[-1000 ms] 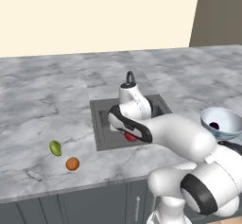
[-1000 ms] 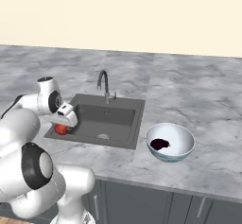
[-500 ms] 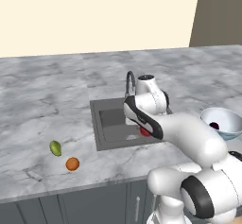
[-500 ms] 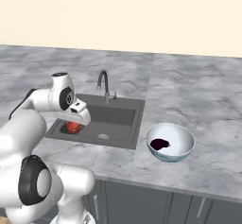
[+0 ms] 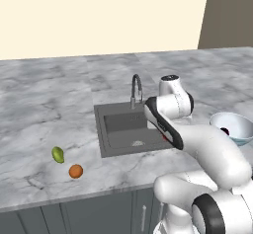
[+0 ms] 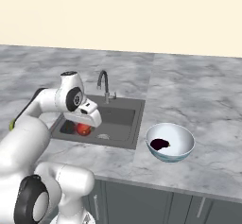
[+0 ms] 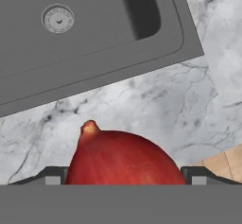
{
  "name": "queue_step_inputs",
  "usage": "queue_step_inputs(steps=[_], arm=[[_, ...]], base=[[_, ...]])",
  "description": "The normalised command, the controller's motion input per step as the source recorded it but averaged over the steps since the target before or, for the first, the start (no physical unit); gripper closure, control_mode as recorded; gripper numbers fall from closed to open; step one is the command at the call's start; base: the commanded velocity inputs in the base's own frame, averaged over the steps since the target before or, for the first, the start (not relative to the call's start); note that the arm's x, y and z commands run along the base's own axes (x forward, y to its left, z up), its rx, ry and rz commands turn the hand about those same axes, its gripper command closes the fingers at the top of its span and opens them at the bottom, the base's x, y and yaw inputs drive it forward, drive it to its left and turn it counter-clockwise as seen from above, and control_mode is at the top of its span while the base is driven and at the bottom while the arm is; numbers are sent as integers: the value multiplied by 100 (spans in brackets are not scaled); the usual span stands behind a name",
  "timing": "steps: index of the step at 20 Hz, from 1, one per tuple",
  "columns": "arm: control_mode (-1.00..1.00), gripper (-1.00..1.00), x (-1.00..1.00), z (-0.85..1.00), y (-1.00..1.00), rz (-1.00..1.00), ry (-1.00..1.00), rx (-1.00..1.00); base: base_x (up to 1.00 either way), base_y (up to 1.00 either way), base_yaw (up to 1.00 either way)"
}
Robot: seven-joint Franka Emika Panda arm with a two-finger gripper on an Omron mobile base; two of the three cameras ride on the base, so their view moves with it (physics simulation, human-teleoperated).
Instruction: There is a mixed pile of frozen fruits and vegetables on the counter. Locate all the frozen vegetables and place the items in a bowl on the counter. Take all the frozen fruits and defrost them in a running sink.
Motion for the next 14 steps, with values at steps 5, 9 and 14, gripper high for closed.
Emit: queue_step_inputs(steps=[5, 9, 14], arm=[[-100, 100, -3, 36, -67, 0, 0, 0], [-100, 100, -2, 46, -65, 0, 0, 0], [-100, 100, -16, 43, -70, -3, 1, 1]], base=[[0, 0, 0], [0, 0, 0], [0, 0, 0]])
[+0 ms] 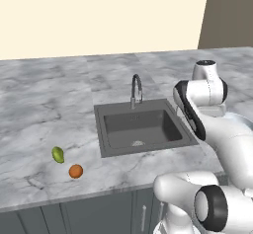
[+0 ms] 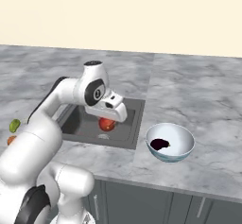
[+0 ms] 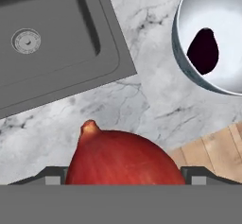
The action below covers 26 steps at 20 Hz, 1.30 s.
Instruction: There is a mixed pile of frozen fruits and vegetables on the counter. Locate all the frozen vegetables and place the items in a bowl on the counter. Take all the frozen fruits and defrost them in a running sink.
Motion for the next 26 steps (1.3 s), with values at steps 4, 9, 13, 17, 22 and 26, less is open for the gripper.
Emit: queue_step_inputs(steps=[4, 9, 13, 17, 22, 26], arm=[[-100, 100, -26, 20, -96, -12, 4, 4], [-100, 100, -8, 13, -100, -13, 7, 3], [-100, 100, 2, -21, -83, -7, -1, 15], [-100, 100, 50, -24, -60, 0, -1, 17], [-100, 100, 55, -10, -43, 1, 0, 1], [-100, 100, 17, -38, -46, 1, 4, 0]], base=[[0, 0, 0], [0, 0, 0], [0, 0, 0], [0, 0, 0], [0, 0, 0], [0, 0, 0]])
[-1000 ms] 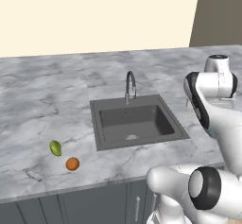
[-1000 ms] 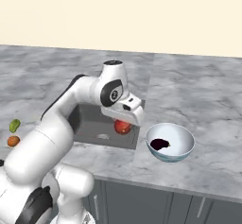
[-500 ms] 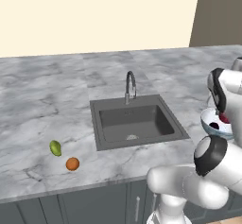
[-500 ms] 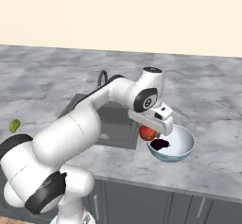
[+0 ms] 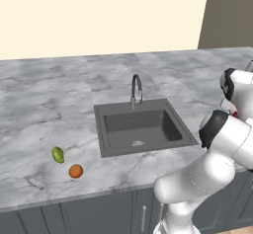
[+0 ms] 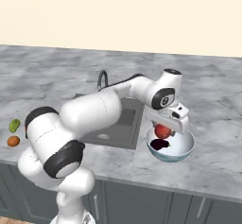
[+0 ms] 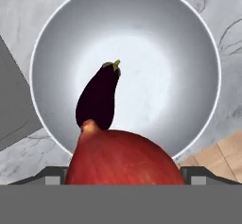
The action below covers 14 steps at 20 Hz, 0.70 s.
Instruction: There is a mixed pile of frozen fruits and vegetables on the counter. Locate all the frozen vegetables and place the items in a bowl on the counter. Take all the frozen fruits and defrost them in a running sink.
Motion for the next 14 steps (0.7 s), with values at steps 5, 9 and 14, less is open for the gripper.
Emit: queue_step_inputs(steps=[5, 9, 14], arm=[[-100, 100, 5, -70, -2, 2, 1, -14], [-100, 100, 4, -76, 3, 2, 0, -14], [-100, -100, 0, -32, 0, 0, -1, 2]], base=[[0, 0, 0], [0, 0, 0], [0, 0, 0]])
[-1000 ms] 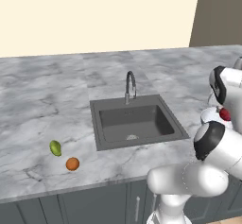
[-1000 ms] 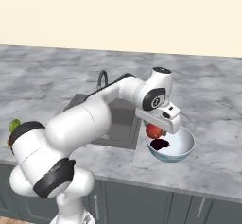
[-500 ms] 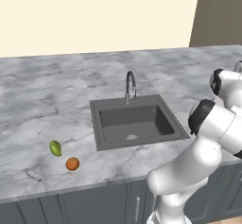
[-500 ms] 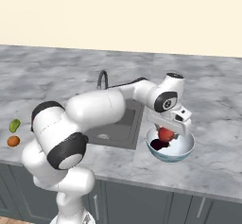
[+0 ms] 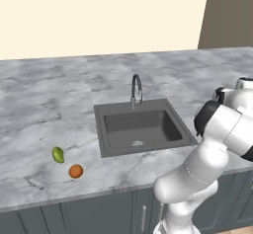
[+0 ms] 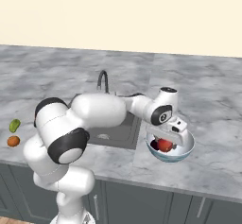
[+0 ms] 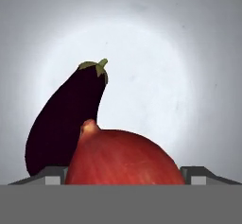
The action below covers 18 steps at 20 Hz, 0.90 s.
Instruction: There is a mixed pile of frozen fruits and vegetables on the counter. Locate all the frozen vegetables and place the items in a bowl on the counter. Take all the frozen fruits and defrost them in a running sink.
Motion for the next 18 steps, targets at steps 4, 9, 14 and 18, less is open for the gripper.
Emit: queue_step_inputs(steps=[4, 9, 14, 18], arm=[[-100, -100, 9, 10, -4, 0, 5, 0], [-100, -100, 3, 64, -1, -1, 0, 3], [-100, -100, 0, 66, 10, -7, -1, 6], [-100, -100, -7, 51, 70, 0, 0, 7]], base=[[0, 0, 0], [0, 0, 0], [0, 0, 0], [0, 0, 0]])
